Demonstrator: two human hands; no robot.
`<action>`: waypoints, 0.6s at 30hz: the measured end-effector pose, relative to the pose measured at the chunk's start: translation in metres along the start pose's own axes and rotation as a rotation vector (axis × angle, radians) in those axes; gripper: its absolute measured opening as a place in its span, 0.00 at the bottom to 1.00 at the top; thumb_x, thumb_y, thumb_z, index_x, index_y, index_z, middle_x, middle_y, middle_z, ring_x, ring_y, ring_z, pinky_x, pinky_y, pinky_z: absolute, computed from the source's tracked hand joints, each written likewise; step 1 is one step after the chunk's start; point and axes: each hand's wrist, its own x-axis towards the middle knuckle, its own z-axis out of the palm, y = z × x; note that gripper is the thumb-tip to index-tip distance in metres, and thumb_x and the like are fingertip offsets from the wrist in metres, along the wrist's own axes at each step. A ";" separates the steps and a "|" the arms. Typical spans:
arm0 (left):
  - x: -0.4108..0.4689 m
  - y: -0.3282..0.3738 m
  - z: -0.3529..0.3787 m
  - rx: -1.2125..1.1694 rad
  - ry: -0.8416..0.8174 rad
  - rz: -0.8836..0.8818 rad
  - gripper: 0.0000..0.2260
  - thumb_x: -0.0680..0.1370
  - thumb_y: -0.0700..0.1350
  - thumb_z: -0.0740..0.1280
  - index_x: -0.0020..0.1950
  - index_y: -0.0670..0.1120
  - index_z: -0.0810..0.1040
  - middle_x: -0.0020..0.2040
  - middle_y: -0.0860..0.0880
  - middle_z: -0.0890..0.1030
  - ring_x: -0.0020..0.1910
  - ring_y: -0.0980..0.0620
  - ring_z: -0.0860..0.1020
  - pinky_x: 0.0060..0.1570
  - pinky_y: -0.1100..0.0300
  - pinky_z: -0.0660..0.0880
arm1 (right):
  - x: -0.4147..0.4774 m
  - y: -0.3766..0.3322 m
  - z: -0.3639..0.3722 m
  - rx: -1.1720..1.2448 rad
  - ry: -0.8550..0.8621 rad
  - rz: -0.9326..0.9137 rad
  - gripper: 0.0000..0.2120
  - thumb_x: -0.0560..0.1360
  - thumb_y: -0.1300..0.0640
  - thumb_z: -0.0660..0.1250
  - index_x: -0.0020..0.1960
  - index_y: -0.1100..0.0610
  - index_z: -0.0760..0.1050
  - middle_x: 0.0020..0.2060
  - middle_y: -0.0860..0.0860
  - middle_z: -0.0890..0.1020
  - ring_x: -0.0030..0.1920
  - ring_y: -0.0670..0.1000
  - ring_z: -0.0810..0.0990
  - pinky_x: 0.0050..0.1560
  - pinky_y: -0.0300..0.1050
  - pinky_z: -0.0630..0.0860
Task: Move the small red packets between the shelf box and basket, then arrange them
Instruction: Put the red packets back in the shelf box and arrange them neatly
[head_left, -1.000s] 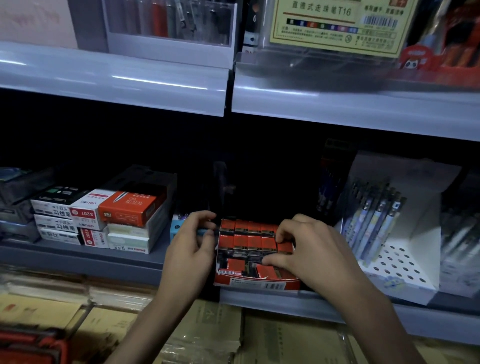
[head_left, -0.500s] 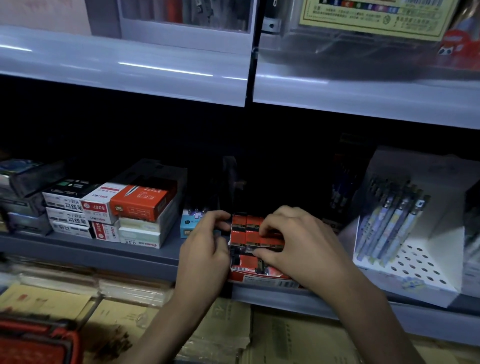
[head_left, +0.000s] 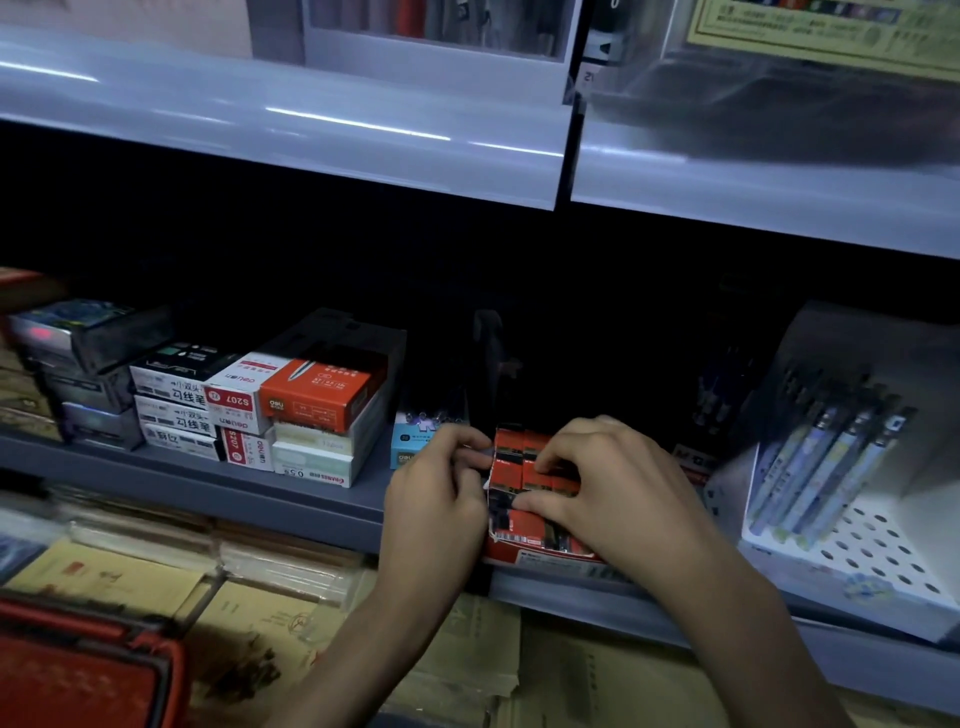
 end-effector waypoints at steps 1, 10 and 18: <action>0.000 0.001 0.000 0.000 0.007 0.000 0.15 0.80 0.34 0.61 0.51 0.54 0.79 0.44 0.58 0.84 0.44 0.61 0.82 0.43 0.52 0.81 | 0.001 -0.001 0.000 -0.007 -0.001 -0.008 0.21 0.72 0.33 0.70 0.58 0.45 0.81 0.54 0.39 0.79 0.57 0.44 0.73 0.56 0.43 0.74; -0.001 0.005 -0.003 -0.013 -0.020 -0.015 0.14 0.79 0.34 0.61 0.50 0.53 0.80 0.43 0.57 0.85 0.42 0.61 0.82 0.41 0.53 0.81 | -0.001 -0.005 0.003 -0.042 0.036 -0.065 0.17 0.75 0.38 0.70 0.58 0.47 0.82 0.53 0.41 0.80 0.56 0.46 0.74 0.59 0.44 0.71; 0.004 0.004 -0.004 -0.044 -0.026 -0.044 0.14 0.79 0.35 0.62 0.49 0.53 0.80 0.42 0.57 0.85 0.38 0.58 0.82 0.36 0.51 0.80 | -0.011 0.002 -0.025 0.286 -0.110 0.060 0.03 0.70 0.48 0.79 0.42 0.44 0.85 0.42 0.41 0.80 0.45 0.40 0.78 0.49 0.43 0.78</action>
